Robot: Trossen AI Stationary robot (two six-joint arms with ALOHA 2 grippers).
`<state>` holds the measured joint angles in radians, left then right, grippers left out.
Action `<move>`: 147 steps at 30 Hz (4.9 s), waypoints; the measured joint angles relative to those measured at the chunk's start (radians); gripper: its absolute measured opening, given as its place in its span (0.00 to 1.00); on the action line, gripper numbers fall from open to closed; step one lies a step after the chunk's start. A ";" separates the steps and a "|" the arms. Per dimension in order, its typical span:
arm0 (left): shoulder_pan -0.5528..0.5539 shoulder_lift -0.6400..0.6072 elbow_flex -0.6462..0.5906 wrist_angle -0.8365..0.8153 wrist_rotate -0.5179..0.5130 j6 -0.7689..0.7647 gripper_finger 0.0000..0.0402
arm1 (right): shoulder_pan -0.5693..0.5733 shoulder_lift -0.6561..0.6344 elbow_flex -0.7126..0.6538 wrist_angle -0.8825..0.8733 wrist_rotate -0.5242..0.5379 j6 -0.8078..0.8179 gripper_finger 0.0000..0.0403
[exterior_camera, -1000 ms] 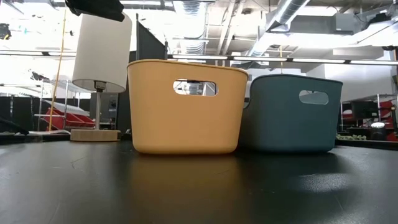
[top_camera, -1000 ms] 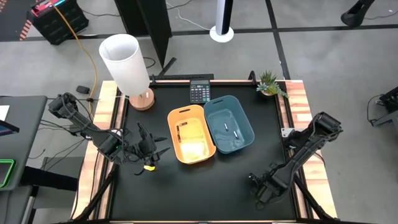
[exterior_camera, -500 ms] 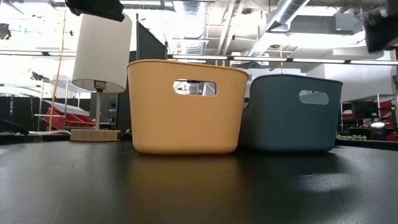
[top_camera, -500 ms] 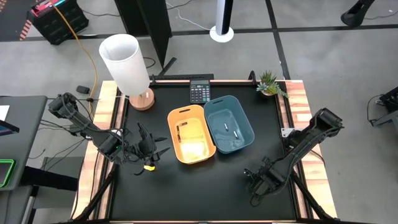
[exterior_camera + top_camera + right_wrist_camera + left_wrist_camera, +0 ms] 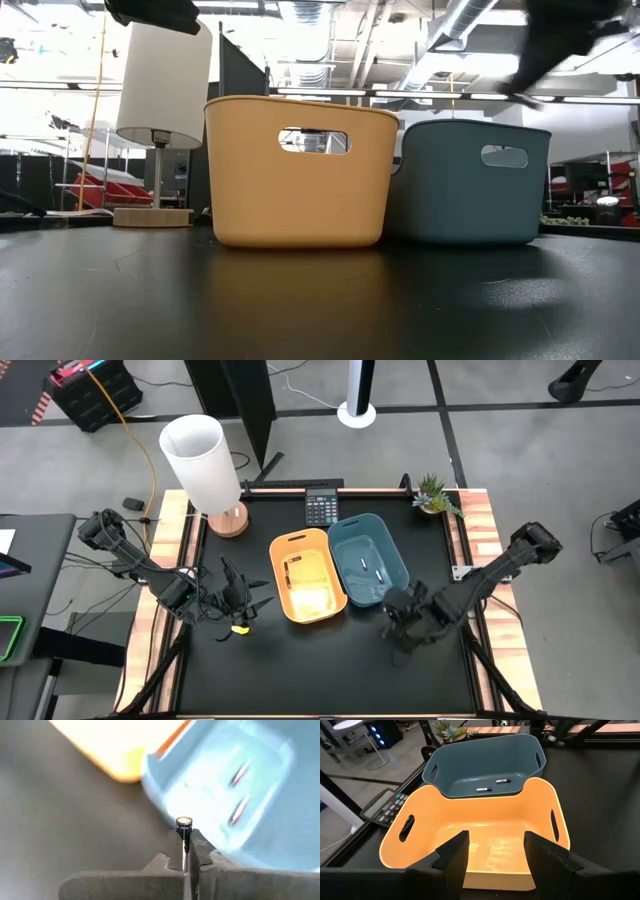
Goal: Sort batteries
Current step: Put the silver battery into the blue bin, then return to Home Position
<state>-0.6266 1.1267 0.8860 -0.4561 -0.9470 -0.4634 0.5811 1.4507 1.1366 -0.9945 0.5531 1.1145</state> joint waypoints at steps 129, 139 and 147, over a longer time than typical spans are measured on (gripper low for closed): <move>0.510 -1.123 -0.875 0.520 0.654 0.499 0.00 | -0.413 -1.449 -1.132 1.039 -0.409 -1.244 0.08; 0.510 -1.123 -0.875 0.519 0.654 0.499 0.00 | -0.413 -1.449 -1.132 1.038 -0.408 -1.245 0.08; 0.510 -1.123 -0.875 0.519 0.654 0.497 0.00 | -0.413 -1.449 -1.132 1.037 -0.407 -1.244 0.08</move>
<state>-0.1169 0.0036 0.0109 0.0631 -0.2932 0.0338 0.1677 0.0017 0.0044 0.0429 0.1463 -0.1299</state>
